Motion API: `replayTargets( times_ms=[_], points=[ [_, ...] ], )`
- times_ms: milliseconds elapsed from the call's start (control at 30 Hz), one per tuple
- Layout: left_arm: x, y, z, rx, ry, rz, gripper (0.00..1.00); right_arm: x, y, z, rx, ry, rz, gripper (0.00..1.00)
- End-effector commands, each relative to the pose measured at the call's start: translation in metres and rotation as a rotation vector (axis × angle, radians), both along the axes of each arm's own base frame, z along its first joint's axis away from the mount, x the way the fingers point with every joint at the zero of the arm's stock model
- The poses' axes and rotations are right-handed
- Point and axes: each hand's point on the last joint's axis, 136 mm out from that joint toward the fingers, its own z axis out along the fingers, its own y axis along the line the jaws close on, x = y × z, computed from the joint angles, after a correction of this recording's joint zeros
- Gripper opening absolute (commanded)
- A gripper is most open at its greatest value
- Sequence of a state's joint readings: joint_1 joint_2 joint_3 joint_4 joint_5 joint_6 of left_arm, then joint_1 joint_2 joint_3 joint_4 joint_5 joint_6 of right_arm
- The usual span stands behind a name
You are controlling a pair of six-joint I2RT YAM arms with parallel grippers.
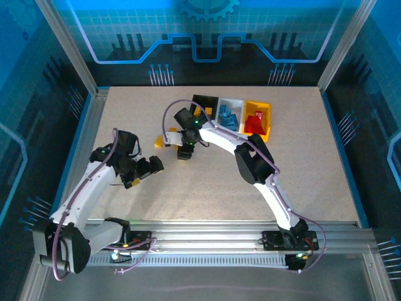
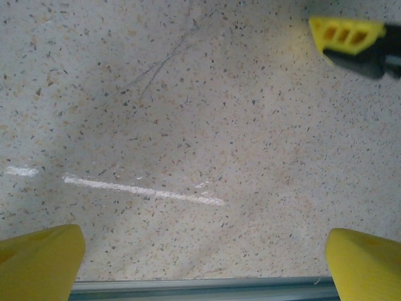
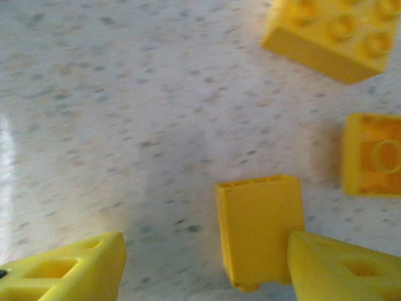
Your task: Sort the legos into containers by color
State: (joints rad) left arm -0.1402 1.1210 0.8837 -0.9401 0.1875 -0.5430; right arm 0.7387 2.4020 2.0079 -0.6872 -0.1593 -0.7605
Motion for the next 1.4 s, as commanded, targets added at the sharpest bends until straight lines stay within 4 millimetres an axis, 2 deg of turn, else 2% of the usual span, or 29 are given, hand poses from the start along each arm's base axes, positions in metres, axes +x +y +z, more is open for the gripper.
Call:
replayTargets(
  times_ms=[0,67,233,300,367,633,767,867,967,1167,1367],
  points=[
    [0.015,0.001,0.006,-0.008,-0.042,0.013,0.99,-0.069,-0.009,0.008,-0.010,0.167,0.074,0.68],
    [0.022,0.002,0.004,-0.010,-0.050,0.029,0.99,-0.085,-0.017,0.017,0.013,0.188,0.059,0.68],
    [0.036,-0.005,-0.007,-0.040,-0.025,0.044,0.99,-0.102,-0.032,0.048,0.126,0.206,-0.046,0.68],
    [0.040,-0.008,-0.010,-0.053,-0.011,0.045,0.99,-0.111,-0.035,0.050,0.141,0.193,-0.037,0.69],
    [0.041,-0.008,-0.009,-0.058,-0.016,0.052,0.99,-0.113,-0.037,0.044,0.117,0.156,-0.018,0.71],
    [0.030,-0.003,-0.006,-0.040,-0.023,0.065,0.99,-0.073,-0.022,0.030,0.141,0.102,-0.087,0.72],
    [0.021,0.000,-0.008,-0.030,-0.020,0.070,0.99,-0.065,-0.013,0.018,0.116,0.121,-0.073,0.73],
    [0.015,0.003,-0.010,-0.020,-0.018,0.071,0.99,-0.063,-0.011,0.007,0.091,0.143,-0.069,0.78],
    [0.011,0.006,-0.011,-0.017,-0.013,0.076,0.99,-0.061,-0.013,-0.003,0.067,0.151,-0.080,0.81],
    [0.011,0.012,-0.010,-0.015,-0.017,0.078,0.99,-0.047,-0.026,-0.020,0.023,0.177,-0.147,0.80],
    [0.015,0.014,-0.009,-0.021,-0.017,0.076,0.99,-0.043,-0.038,-0.022,0.010,0.225,-0.173,0.69]
  ],
)
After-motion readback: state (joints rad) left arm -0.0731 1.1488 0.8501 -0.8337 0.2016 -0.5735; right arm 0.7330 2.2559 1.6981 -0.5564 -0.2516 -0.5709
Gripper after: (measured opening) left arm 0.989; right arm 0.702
